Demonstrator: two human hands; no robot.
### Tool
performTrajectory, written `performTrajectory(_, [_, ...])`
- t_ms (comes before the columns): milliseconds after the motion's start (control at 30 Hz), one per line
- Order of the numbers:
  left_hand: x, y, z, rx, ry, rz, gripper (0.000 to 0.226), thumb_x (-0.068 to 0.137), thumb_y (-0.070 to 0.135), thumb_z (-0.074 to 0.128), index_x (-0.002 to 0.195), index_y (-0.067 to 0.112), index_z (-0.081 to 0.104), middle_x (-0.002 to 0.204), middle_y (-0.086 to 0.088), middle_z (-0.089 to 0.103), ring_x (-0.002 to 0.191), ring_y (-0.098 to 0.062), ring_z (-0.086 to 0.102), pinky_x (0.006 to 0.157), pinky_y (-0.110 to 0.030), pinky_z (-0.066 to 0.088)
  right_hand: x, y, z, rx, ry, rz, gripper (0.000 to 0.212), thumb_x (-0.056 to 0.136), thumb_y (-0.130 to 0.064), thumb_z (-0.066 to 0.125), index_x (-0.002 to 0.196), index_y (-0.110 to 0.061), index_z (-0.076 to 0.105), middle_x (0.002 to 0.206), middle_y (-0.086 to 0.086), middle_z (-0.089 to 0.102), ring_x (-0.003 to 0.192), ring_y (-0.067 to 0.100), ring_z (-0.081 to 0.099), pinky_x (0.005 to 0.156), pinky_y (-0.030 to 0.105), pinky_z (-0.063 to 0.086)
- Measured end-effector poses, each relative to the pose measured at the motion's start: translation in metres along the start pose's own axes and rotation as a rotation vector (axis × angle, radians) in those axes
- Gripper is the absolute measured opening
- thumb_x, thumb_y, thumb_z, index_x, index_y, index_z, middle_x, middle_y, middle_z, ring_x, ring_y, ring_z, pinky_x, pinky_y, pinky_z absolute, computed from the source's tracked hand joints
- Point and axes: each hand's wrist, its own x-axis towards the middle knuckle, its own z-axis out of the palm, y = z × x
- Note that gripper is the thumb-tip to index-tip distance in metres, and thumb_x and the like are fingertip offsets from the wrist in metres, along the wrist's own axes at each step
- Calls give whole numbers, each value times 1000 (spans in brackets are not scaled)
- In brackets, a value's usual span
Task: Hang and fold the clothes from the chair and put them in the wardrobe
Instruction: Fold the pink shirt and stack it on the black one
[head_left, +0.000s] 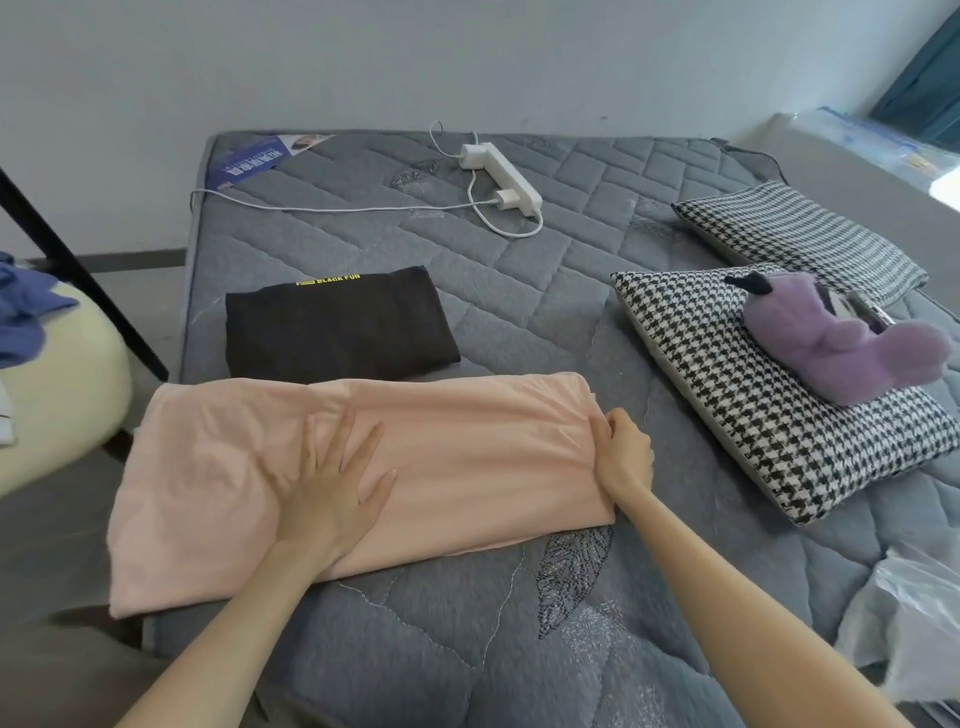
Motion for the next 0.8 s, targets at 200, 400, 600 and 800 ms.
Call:
performTrajectory(200, [-11,7,-9,29,-34,-59,69,75,77,-9,139,53,-21,150,18,-34,142,-26,-29,106,-72,-9,1,-2,-5,17,-89,104,30,95,-48,47,93,-18,47,85,-2,60,80,21,58,68,35,46])
performTrajectory(400, [-27,72,-14,-73,-91,180,58,93,64,25,147,52,5,159,2,-7,145,-26,-14,111,-60,-6,-8,2,-22,163,-281,114,35,92,-38,58,68,-14,49,67,-2,54,56,12,51,40,20,40])
performTrajectory(600, [-37,170,-12,-95,-20,573,57,86,57,54,138,36,42,124,1,44,116,-18,41,94,-33,38,-8,11,-34,390,-422,137,31,94,-29,60,89,0,69,66,4,53,53,12,49,43,19,45])
performTrajectory(800, [-31,210,8,-141,98,604,39,78,32,73,113,22,60,104,-2,57,97,-24,55,70,-38,49,3,21,-36,508,-528,225,25,92,-35,62,93,-12,73,76,5,60,67,14,53,61,24,48])
